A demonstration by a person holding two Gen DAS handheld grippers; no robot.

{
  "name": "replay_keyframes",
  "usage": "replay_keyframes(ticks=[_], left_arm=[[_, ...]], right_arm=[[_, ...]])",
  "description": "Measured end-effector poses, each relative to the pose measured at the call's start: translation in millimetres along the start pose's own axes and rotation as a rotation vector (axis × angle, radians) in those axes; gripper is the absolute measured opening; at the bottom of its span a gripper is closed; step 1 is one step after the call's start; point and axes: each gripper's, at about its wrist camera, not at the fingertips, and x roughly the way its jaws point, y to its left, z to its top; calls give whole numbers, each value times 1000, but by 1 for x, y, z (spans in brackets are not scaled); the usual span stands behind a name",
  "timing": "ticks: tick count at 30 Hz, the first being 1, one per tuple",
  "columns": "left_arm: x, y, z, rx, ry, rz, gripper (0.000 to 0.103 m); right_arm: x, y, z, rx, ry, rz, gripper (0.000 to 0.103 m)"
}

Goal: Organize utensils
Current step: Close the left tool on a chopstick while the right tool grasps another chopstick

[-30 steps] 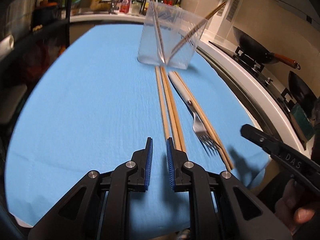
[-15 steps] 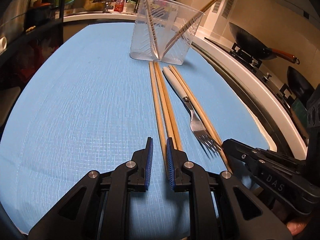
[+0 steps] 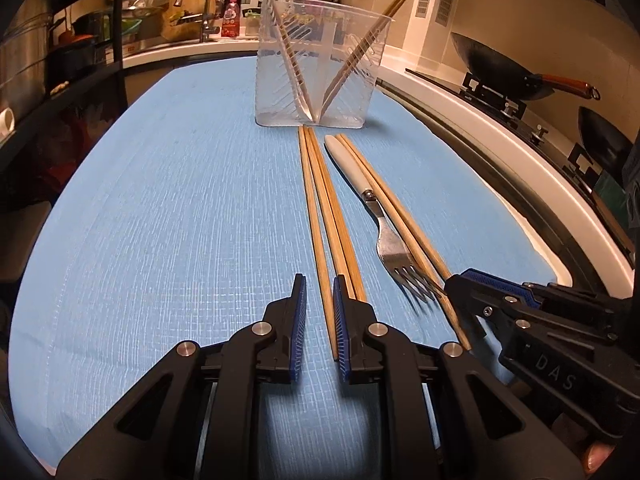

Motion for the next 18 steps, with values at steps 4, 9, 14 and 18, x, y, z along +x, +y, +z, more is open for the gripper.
replay_keyframes(ticks=[4,9,14,18], left_arm=[[-1,-3,-2,38,-14,30,14],[-2,-6,-3,85,-36,79,6],[-6,13,-2,20,-42,133,6],[-10,25,-4,-16,-59,206,5]], right_arm=[[0,1,0,-16,-7,-23,5],[-1,-1,0,-12,-13,-35,5],[-4,-10,3,21,-29,-71,5],[-4,-19,3,44,-35,-136,5]])
